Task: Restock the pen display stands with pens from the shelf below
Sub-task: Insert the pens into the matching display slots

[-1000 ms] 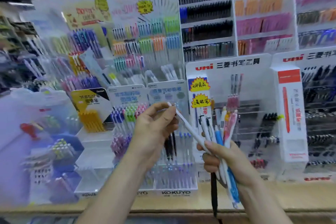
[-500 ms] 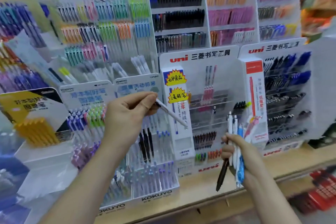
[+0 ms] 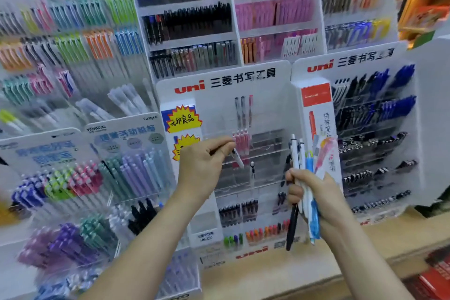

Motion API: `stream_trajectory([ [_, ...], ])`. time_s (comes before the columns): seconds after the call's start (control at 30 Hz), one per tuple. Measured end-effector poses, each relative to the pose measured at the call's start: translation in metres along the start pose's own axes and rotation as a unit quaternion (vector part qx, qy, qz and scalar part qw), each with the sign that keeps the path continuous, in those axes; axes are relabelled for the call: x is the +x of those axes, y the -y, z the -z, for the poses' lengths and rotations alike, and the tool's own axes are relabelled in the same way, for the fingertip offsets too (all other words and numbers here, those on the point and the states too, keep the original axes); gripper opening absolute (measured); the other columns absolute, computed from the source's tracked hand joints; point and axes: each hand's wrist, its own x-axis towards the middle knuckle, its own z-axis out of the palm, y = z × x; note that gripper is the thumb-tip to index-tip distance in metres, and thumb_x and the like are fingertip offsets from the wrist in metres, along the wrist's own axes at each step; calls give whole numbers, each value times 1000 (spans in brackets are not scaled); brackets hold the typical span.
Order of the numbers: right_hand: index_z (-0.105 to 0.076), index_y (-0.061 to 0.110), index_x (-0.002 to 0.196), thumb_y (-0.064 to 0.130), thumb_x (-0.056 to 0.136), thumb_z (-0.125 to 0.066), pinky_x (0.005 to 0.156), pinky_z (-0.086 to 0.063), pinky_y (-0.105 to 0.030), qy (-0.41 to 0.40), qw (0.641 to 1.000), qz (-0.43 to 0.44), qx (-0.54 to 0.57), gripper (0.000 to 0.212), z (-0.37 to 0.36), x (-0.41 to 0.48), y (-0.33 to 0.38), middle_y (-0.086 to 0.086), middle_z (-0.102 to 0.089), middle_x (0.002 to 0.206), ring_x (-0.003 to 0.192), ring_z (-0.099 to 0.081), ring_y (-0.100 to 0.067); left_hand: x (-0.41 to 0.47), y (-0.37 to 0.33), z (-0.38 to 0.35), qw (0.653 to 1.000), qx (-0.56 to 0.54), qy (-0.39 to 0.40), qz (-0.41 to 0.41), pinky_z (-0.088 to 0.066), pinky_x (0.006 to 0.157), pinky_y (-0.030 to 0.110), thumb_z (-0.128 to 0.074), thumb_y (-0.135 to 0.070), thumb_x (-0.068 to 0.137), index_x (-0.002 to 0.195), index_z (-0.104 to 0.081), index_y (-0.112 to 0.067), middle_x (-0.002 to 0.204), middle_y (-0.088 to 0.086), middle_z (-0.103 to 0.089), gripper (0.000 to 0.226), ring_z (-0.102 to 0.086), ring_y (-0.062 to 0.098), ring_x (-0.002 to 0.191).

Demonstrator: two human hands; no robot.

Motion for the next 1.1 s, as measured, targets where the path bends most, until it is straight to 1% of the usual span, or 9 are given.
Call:
stream_trajectory([
  [0.1,-49,5,91,-3,84,-60,37,-36,-19,17,1000,-18,-12,15,6,17,2,-8,-56,67,43,-40,-10,2,15,-20,999,38,-2,-1,-53,76,22,-69,-14,87,97,-77,-20,82,-25,-69,14,-63,-10,80],
  [0.17,-48,6,95,-4,88,-57,38,-37,-20,32,999,-31,-28,16,8,25,2,-9,-57,67,43,-41,-10,3,21,-29,998,63,2,-6,-53,79,17,-69,-13,87,99,-77,-15,86,-22,-68,15,-62,-13,82],
  [0.33,-51,4,88,-4,88,-59,40,-37,-20,60,995,-54,-53,11,9,38,2,-9,-54,68,44,-42,-11,7,33,-45,994,105,43,0,-52,79,20,-69,-14,87,101,-76,-11,90,-4,-74,16,-65,3,83],
  [0.43,-49,5,96,-1,86,-63,42,-39,-21,64,994,-57,-65,18,12,43,4,-7,-50,68,44,-43,-11,10,40,-53,986,142,82,17,-50,81,15,-67,-18,90,103,-76,-14,92,-6,-74,16,-63,1,82],
  [0.53,-48,5,95,1,87,-63,43,-40,-23,68,993,-57,-78,17,16,47,9,-8,-52,68,44,-43,-12,10,47,-60,982,152,98,53,-49,84,17,-67,-22,90,101,-76,-17,95,-9,-73,16,-63,3,87],
  [0.67,-51,4,88,2,88,-61,43,-40,-24,75,993,-65,-67,10,17,53,11,-10,-54,68,45,-43,-14,10,50,-67,981,159,98,58,-48,76,11,-68,-23,89,94,-75,-20,86,-11,-72,9,-63,1,80],
  [0.83,-52,3,88,-1,90,-57,41,-41,-23,64,995,-75,-24,7,9,54,3,-10,-55,67,45,-44,-13,4,57,-73,975,196,87,66,-51,71,25,-65,-27,91,94,-71,-22,80,-10,-71,8,-64,5,75],
  [0.97,-52,4,93,-2,89,-55,40,-41,-23,62,994,-92,25,8,2,55,-3,-8,-55,66,44,-43,-12,2,59,-77,964,248,88,28,-50,67,31,-61,-31,93,98,-69,-21,79,-4,-71,14,-63,13,71],
  [1.1,-50,5,96,1,85,-63,41,-40,-22,88,990,-106,43,17,-2,51,-8,-7,-55,66,45,-42,-12,2,59,-75,944,311,76,-83,-52,65,26,-69,-25,87,97,-72,-17,82,0,-73,13,-67,17,73],
])
